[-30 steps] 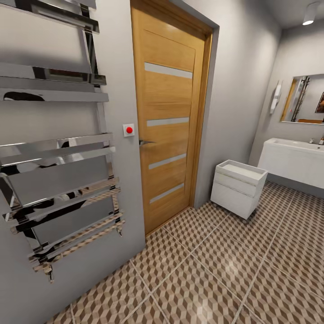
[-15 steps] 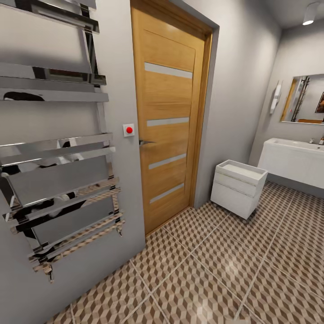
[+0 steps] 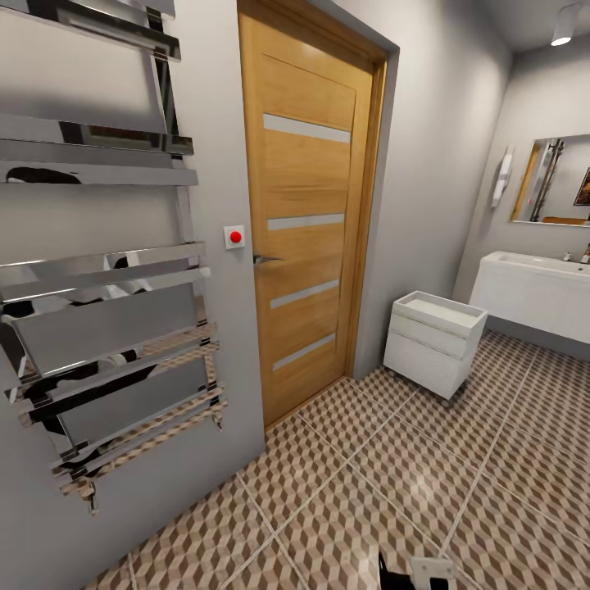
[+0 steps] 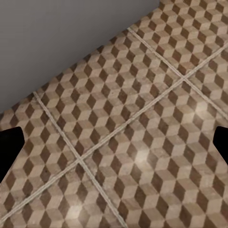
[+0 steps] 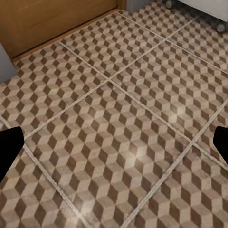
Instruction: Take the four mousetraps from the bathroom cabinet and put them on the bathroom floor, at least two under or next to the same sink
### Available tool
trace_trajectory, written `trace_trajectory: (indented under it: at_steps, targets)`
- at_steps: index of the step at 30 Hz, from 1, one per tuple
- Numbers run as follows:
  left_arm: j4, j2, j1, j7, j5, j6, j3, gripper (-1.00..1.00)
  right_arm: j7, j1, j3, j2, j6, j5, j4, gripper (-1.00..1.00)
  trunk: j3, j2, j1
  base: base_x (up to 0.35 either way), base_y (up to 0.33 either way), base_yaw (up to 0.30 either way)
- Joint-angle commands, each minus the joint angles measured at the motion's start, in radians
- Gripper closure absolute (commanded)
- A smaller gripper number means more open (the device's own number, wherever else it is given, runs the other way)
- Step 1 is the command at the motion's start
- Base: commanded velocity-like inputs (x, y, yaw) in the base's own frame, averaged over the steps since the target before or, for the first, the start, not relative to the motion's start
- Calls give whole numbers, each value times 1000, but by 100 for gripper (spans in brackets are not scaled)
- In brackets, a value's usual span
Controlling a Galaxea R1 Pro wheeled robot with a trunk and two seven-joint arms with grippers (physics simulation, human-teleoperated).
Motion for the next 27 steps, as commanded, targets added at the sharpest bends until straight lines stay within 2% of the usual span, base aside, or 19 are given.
trace_trajectory:
  at_steps: [1,6,18,27]
  targets:
    - [10,2,-1,3,0,-13,-1,-100,-4,-1,1,0,-5,1,2,-100,-1,-1,0,0,0,0]
    - [40,6,-1,3,0,-46,-1,-100,-5,0,1,0,-10,1,8,-100,-1,-1,0,0,0,0]
    - [51,9,-1,0,0,-59,-1,-100,-4,0,2,2,-14,0,25,-100,-1,-1,0,0,0,0]
    - [44,6,-1,1,2,-59,1,-100,-4,-1,5,4,-64,3,43,-100,-1,-1,0,0,0,0]
